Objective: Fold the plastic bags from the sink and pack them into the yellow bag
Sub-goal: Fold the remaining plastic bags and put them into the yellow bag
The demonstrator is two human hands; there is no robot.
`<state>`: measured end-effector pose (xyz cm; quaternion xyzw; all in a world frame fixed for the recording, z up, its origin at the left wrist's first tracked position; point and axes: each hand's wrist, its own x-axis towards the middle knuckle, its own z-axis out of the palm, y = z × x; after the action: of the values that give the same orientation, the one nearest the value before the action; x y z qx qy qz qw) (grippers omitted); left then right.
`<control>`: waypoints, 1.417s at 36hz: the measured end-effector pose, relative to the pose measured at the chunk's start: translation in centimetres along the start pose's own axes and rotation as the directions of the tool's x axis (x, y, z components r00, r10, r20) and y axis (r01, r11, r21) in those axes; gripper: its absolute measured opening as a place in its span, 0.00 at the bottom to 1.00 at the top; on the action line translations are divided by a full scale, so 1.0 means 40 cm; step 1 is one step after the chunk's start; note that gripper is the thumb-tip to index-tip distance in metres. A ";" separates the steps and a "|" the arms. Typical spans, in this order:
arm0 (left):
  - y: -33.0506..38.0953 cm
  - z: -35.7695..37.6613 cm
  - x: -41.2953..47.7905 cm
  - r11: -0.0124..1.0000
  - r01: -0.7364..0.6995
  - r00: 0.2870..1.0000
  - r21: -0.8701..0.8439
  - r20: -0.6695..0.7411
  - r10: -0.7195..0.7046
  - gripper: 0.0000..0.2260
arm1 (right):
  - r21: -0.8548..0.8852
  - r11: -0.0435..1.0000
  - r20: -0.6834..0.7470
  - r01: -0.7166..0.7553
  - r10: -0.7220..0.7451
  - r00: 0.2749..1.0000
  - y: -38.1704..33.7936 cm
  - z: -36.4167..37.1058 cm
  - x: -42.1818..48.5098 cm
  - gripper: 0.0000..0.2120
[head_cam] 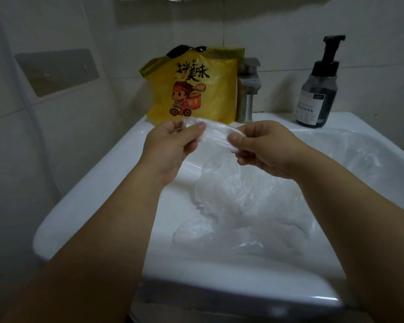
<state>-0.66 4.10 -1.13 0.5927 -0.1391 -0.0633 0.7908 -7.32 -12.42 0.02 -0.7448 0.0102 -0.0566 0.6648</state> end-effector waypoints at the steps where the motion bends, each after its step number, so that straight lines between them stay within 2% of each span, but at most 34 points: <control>1: 0.002 0.003 0.002 0.998 -0.003 1.000 -0.069 0.004 0.003 0.05 | 0.049 0.999 -0.012 -0.004 0.005 1.000 0.000 0.005 0.001 0.06; 3: 0.000 0.010 0.002 0.987 0.031 0.998 -0.155 0.064 -0.021 0.16 | 0.144 0.990 -0.026 -0.016 0.020 0.999 0.001 0.018 0.002 0.07; 5: -0.009 0.022 -0.011 0.982 0.153 0.980 -0.110 0.147 -0.136 0.28 | 0.204 0.979 -0.003 -0.027 0.029 1.000 0.003 0.036 -0.001 0.10; 6: -0.016 0.031 -0.019 0.976 0.212 0.957 -0.042 0.209 -0.199 0.29 | 0.218 0.976 0.022 -0.025 0.021 1.000 0.005 0.047 -0.003 0.10; 9: -0.042 0.069 -0.036 0.961 0.236 0.912 0.147 0.309 -0.271 0.23 | 0.164 0.986 0.052 -0.007 -0.001 0.999 0.009 0.071 -0.009 0.09; 12: -0.045 0.089 -0.036 0.972 0.211 0.944 0.102 0.237 -0.230 0.11 | 0.121 0.993 -0.008 0.011 -0.010 1.000 0.012 0.075 -0.008 0.09; 16: -0.043 0.085 -0.027 0.983 0.160 0.960 0.086 0.218 -0.175 0.14 | 0.100 0.995 -0.020 0.002 0.000 1.000 0.013 0.079 -0.007 0.13; 23: -0.006 0.041 0.006 0.992 0.115 0.992 -0.060 0.052 -0.112 0.15 | 0.125 0.990 0.010 -0.066 0.066 0.998 0.004 0.053 -0.004 0.05; 25: -0.011 0.018 0.009 0.991 0.076 0.997 0.108 -0.005 -0.076 0.14 | 0.107 0.991 0.011 -0.083 0.082 0.997 0.004 0.041 -0.004 0.06; 27: -0.021 0.001 0.005 0.939 0.039 0.999 0.343 0.007 -0.044 0.11 | 0.084 0.992 -0.005 -0.098 0.099 0.995 0.009 0.030 -0.002 0.08; 29: -0.023 -0.006 0.000 0.912 0.026 0.997 0.409 0.060 -0.056 0.10 | 0.084 0.990 -0.024 -0.113 0.115 0.993 0.013 0.021 0.002 0.08; 38: 0.001 -0.026 -0.011 0.942 0.084 0.975 0.326 0.168 -0.145 0.01 | 0.190 0.970 0.078 -0.150 0.138 0.987 0.008 -0.017 0.001 0.04; 44: 0.014 -0.027 -0.013 0.971 0.129 0.966 0.203 0.195 -0.169 0.06 | 0.268 0.952 0.088 -0.149 0.130 0.988 0.004 -0.028 0.001 0.09; 51: 0.013 -0.017 -0.019 0.971 0.167 0.960 0.172 0.196 -0.200 0.08 | 0.210 0.973 0.039 -0.093 0.086 0.995 0.008 -0.022 0.005 0.08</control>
<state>-1.21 5.08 -0.91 0.6523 -0.1712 -0.1884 0.7139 -7.20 -13.35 -0.17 -0.6693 0.0279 -0.0163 0.7423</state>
